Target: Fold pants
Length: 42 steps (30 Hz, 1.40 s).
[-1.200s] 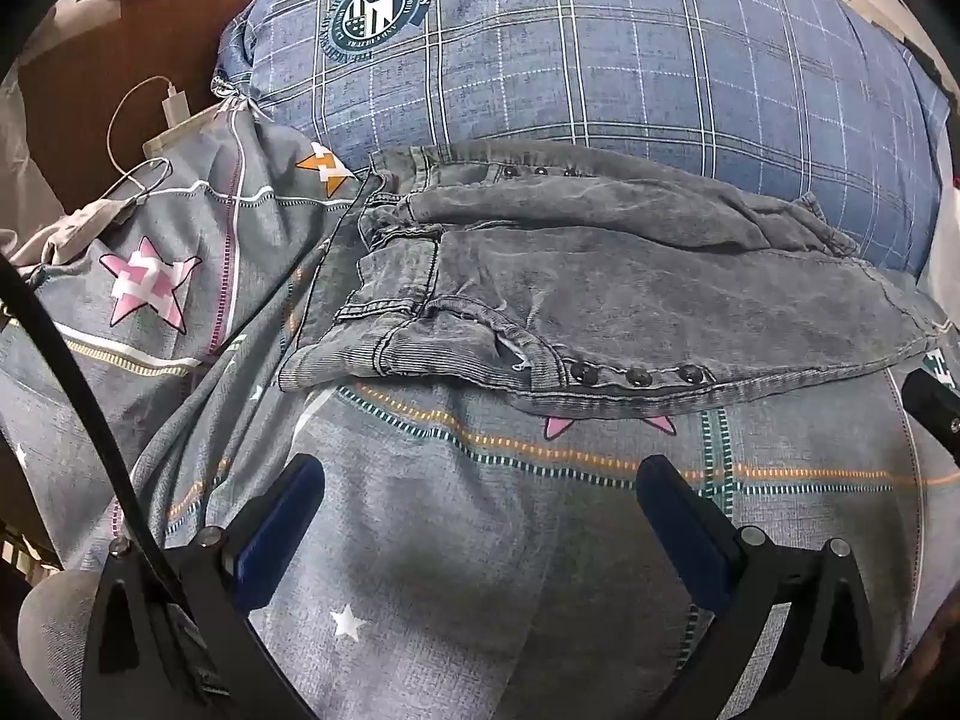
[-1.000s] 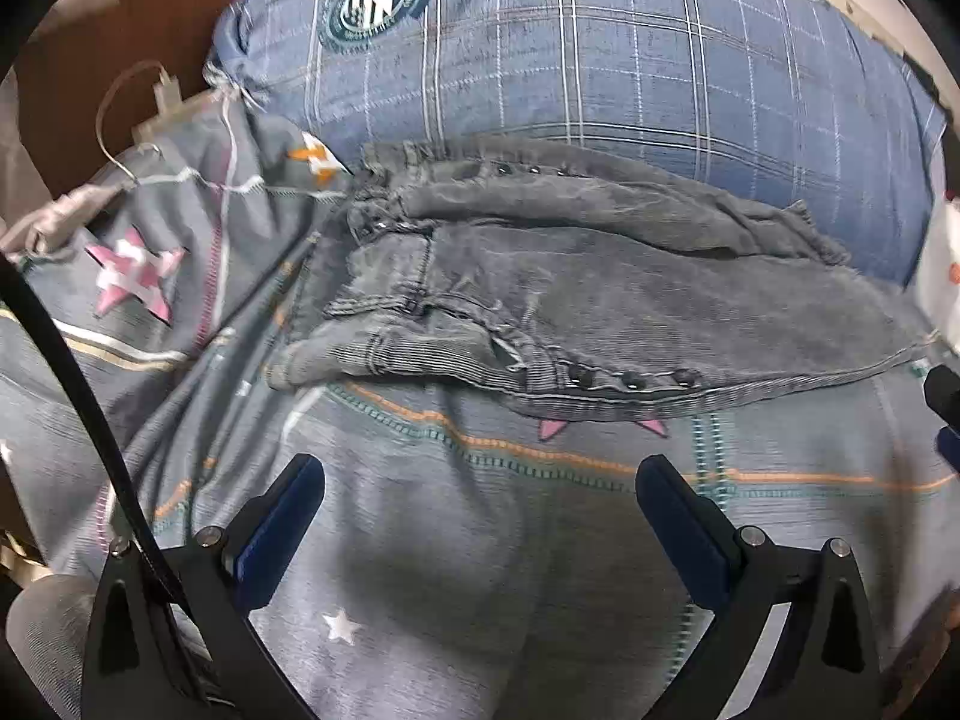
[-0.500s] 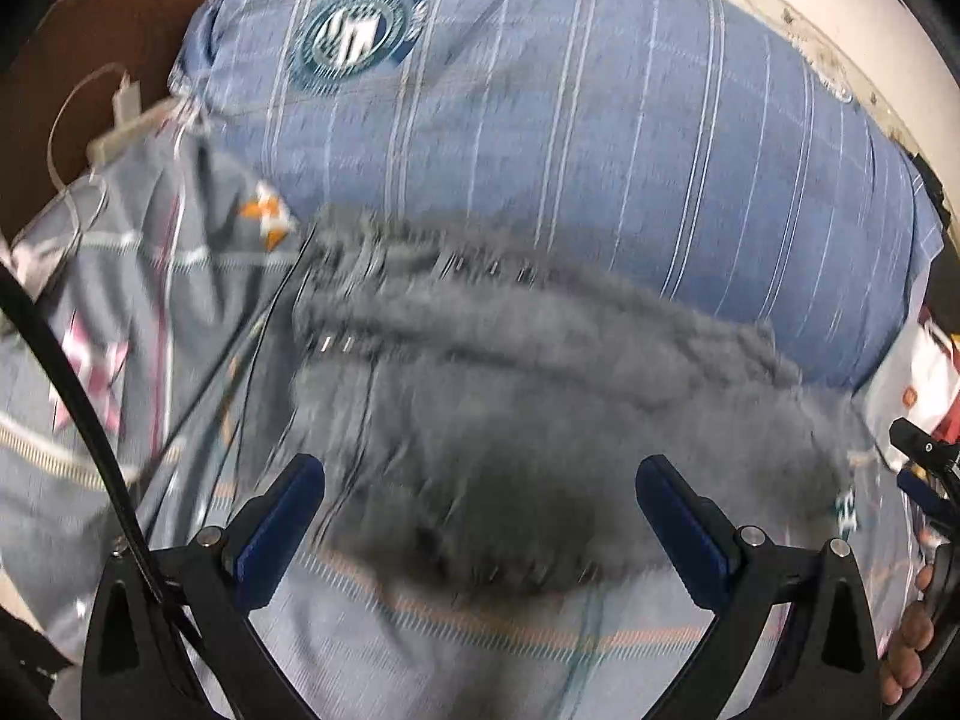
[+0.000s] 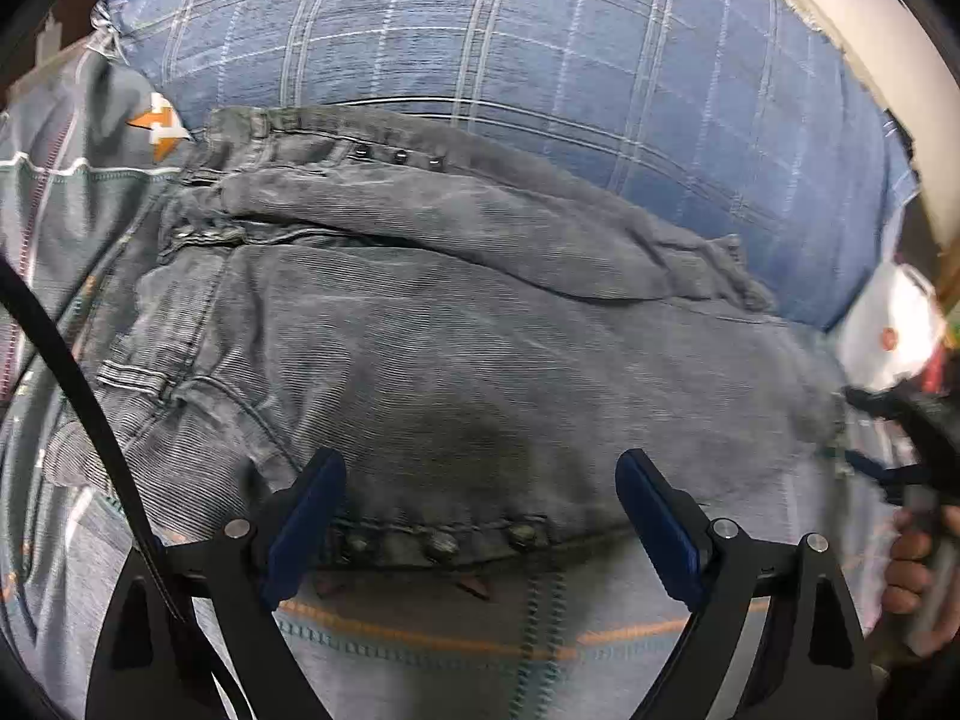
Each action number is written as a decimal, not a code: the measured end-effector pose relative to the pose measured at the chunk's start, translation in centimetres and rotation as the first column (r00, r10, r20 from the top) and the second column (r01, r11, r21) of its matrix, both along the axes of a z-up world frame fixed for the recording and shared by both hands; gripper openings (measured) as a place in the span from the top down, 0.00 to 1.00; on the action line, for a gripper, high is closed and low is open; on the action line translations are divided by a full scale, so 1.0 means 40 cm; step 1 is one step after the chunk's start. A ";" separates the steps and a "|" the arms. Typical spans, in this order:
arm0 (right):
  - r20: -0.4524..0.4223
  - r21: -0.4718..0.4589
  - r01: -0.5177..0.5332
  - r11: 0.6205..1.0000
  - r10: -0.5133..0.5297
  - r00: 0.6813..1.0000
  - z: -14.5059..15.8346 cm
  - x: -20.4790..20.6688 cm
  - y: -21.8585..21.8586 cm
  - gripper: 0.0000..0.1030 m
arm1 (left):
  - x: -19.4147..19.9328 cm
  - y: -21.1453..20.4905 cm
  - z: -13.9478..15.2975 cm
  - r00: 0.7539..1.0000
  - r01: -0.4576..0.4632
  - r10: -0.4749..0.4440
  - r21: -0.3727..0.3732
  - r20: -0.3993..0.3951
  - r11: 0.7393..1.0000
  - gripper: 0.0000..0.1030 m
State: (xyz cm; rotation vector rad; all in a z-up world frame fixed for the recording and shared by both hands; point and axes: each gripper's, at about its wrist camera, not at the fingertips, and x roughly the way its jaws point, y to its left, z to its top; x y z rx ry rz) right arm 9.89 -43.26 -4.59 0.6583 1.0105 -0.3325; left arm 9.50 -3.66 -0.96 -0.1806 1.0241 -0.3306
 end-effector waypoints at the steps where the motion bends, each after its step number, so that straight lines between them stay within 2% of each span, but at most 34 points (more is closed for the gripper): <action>1: -0.009 0.005 0.002 1.000 -0.002 1.000 -0.011 0.000 -0.007 0.19 | 0.000 -0.002 -0.004 1.000 -0.001 0.001 -0.009 -0.018 1.000 0.11; 3: -0.006 0.023 0.012 1.000 -0.012 1.000 -0.025 -0.005 -0.006 0.20 | -0.012 -0.012 -0.018 0.998 0.017 -0.019 -0.048 -0.056 0.999 0.11; 5: -0.003 0.039 0.020 0.999 -0.020 1.000 -0.036 0.002 -0.007 0.27 | -0.017 -0.021 -0.022 0.995 0.064 -0.070 -0.081 -0.075 0.995 0.11; 6: -0.004 0.053 0.026 0.998 -0.026 1.000 -0.039 0.001 -0.007 0.36 | -0.022 -0.026 -0.021 0.994 0.074 -0.080 -0.072 -0.081 0.995 0.11; 8: 0.001 0.079 0.049 0.996 -0.049 0.999 -0.045 -0.003 -0.005 0.39 | -0.034 -0.030 -0.017 0.990 0.092 -0.102 -0.104 -0.099 0.990 0.11; 9: 0.009 0.082 0.051 0.995 -0.052 0.999 -0.045 -0.001 -0.004 0.43 | -0.040 -0.035 -0.017 0.987 0.100 -0.114 -0.127 -0.114 0.987 0.11; 10: 0.014 0.081 0.045 0.996 -0.046 0.999 -0.042 0.000 -0.006 0.52 | -0.043 -0.042 -0.017 0.982 0.107 -0.128 -0.154 -0.140 0.982 0.11; 13: 0.032 0.138 0.030 0.990 -0.035 0.999 -0.059 0.012 -0.011 0.61 | -0.038 -0.061 -0.019 0.968 0.104 -0.147 -0.206 -0.205 0.973 0.11; 15: 0.031 0.152 0.040 0.988 -0.046 0.998 -0.067 0.005 -0.015 0.67 | -0.042 -0.086 -0.016 0.963 0.102 -0.146 -0.196 -0.225 0.975 0.11; 18: 0.037 0.165 0.045 0.985 -0.052 0.998 -0.068 -0.001 -0.023 0.68 | -0.045 -0.146 -0.026 0.957 0.121 -0.150 -0.127 -0.249 0.985 0.11; 20: 0.034 0.177 0.066 0.982 -0.074 0.997 -0.074 -0.008 -0.024 0.70 | -0.047 -0.175 -0.040 0.944 0.098 -0.141 -0.154 -0.297 0.983 0.11; 22: 0.033 0.203 0.072 0.977 -0.081 0.996 -0.079 -0.012 -0.033 0.79 | -0.044 -0.211 -0.061 0.924 0.076 -0.144 -0.198 -0.354 0.977 0.11; 24: 0.037 0.224 0.083 0.971 -0.094 0.995 -0.077 -0.020 -0.037 0.87 | -0.038 -0.252 -0.054 0.936 0.056 -0.117 -0.187 -0.331 0.981 0.11; 27: 0.057 0.267 0.096 0.959 -0.116 0.992 -0.068 -0.041 -0.041 0.93 | -0.016 -0.309 -0.051 0.935 0.038 -0.099 -0.182 -0.342 0.983 0.11; 31: 0.092 0.303 0.097 0.948 -0.131 0.987 -0.047 -0.060 -0.053 0.93 | 0.012 -0.351 -0.048 0.938 -0.039 -0.009 -0.130 -0.348 0.991 0.11; 34: 0.092 0.316 0.101 0.944 -0.136 0.986 -0.048 -0.060 -0.057 0.93 | 0.035 -0.333 -0.049 0.912 -0.169 0.094 -0.155 -0.399 0.973 0.11; 35: 0.085 0.314 0.108 0.943 -0.141 0.986 -0.050 -0.060 -0.059 0.93 | 0.044 -0.325 -0.047 0.902 -0.202 0.118 -0.164 -0.415 0.966 0.14; 37: 0.060 0.322 0.109 0.941 -0.135 0.989 -0.060 -0.053 -0.065 0.91 | 0.056 -0.314 -0.045 0.887 -0.226 0.139 -0.151 -0.440 0.962 0.31; 39: 0.036 0.364 0.120 0.924 -0.143 0.989 -0.080 -0.052 -0.072 0.91 | 0.058 -0.288 -0.049 0.870 -0.258 0.151 -0.172 -0.470 0.951 0.75; 41: 0.009 0.431 0.151 0.890 -0.171 0.985 -0.111 -0.061 -0.089 0.72 | 0.056 -0.263 -0.068 0.842 -0.276 0.136 -0.200 -0.521 0.940 0.85; 42: 0.008 0.466 0.164 0.869 -0.190 0.982 -0.125 -0.066 -0.098 0.54 | 0.050 -0.255 -0.074 0.840 -0.282 0.130 -0.220 -0.527 0.934 0.88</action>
